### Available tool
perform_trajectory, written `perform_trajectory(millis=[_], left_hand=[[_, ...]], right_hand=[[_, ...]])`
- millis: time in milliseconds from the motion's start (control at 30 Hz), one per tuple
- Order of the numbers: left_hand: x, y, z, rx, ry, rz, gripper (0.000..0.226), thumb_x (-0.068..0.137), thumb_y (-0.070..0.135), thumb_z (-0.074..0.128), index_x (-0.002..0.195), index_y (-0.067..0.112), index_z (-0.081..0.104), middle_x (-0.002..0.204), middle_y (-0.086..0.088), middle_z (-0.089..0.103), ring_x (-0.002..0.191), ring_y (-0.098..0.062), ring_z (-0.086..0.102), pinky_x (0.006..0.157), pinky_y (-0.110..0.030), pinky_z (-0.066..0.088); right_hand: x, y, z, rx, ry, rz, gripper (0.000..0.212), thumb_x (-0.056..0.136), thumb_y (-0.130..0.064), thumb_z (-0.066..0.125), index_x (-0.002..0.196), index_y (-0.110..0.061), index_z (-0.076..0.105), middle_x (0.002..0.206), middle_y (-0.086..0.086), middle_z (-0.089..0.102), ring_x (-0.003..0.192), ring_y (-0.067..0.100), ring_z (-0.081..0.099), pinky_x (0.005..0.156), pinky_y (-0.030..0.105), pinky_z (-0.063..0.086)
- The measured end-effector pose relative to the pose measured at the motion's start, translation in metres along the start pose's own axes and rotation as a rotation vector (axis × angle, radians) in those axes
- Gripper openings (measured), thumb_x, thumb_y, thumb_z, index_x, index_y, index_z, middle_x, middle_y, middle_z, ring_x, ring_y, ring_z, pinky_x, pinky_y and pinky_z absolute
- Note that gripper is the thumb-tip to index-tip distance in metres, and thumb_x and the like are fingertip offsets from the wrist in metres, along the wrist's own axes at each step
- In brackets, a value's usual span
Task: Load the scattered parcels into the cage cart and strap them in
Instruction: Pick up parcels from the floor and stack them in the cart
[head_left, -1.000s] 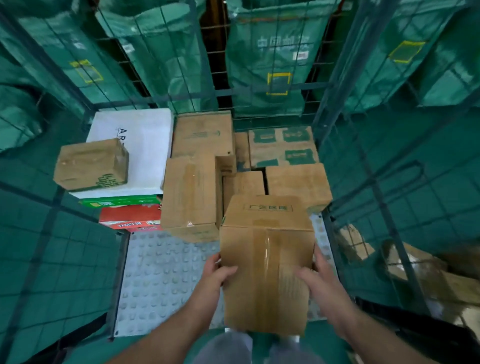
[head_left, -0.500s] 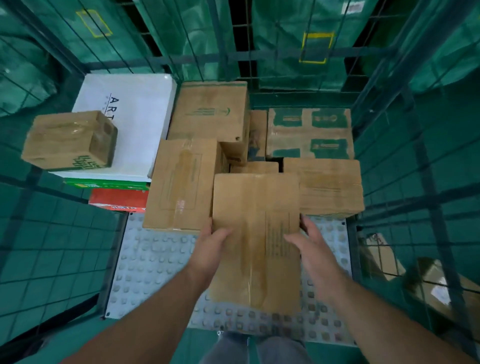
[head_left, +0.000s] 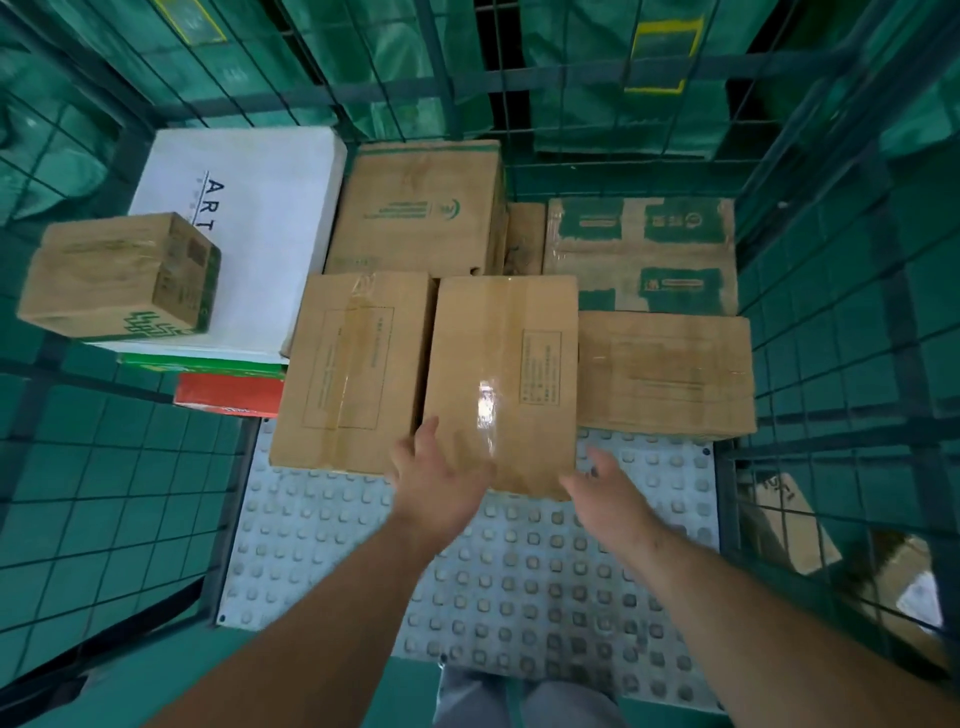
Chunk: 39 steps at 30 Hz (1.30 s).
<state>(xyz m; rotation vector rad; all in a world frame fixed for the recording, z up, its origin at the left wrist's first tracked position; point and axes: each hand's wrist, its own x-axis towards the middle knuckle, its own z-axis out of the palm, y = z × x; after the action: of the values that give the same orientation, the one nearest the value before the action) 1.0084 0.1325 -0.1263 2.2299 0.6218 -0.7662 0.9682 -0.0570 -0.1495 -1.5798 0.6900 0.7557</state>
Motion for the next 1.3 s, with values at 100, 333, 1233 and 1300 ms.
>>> perform_trajectory(millis=[100,333,1233,1300], left_hand=[[-0.009,-0.016,0.022,-0.197,0.016,-0.332,0.089,0.081,0.055,0.072,0.149,0.018,0.029,0.14,-0.009,0.044,0.123,-0.031,0.049,0.106,-0.051,0.046],[0.002,-0.013,0.016,-0.95,-0.251,-0.502,0.06,0.101,0.033,0.055,0.15,0.003,0.042,0.151,-0.015,0.049,0.138,-0.029,0.048,0.117,-0.047,0.038],[-0.212,-0.066,-0.026,0.266,-0.741,-0.019,0.02,0.102,0.03,0.056,0.11,0.016,0.068,0.099,-0.005,0.07,0.083,-0.021,0.064,0.068,-0.032,0.05],[-0.242,-0.068,-0.016,0.377,-0.834,0.063,0.022,0.102,0.029,0.055,0.112,0.014,0.068,0.102,-0.005,0.07,0.083,-0.021,0.064,0.068,-0.032,0.048]], right_hand=[[0.004,0.024,0.009,-0.078,-0.029,0.063,0.068,0.105,-0.043,0.046,0.161,-0.046,0.007,0.135,-0.007,0.061,0.111,0.008,0.064,0.081,0.018,0.051],[0.025,0.022,0.018,0.02,-0.193,0.05,0.07,0.106,-0.047,0.047,0.156,-0.057,-0.001,0.164,-0.016,0.026,0.144,0.012,0.038,0.117,0.033,0.034],[-0.313,0.181,0.111,0.536,0.548,0.286,0.025,0.087,-0.045,0.061,0.099,-0.027,0.073,0.1,-0.005,0.073,0.09,0.013,0.07,0.079,0.03,0.057],[-0.353,0.199,0.137,0.645,0.614,0.321,0.042,0.073,-0.051,0.058,0.092,-0.016,0.071,0.089,-0.004,0.073,0.072,0.013,0.065,0.064,0.027,0.046]])
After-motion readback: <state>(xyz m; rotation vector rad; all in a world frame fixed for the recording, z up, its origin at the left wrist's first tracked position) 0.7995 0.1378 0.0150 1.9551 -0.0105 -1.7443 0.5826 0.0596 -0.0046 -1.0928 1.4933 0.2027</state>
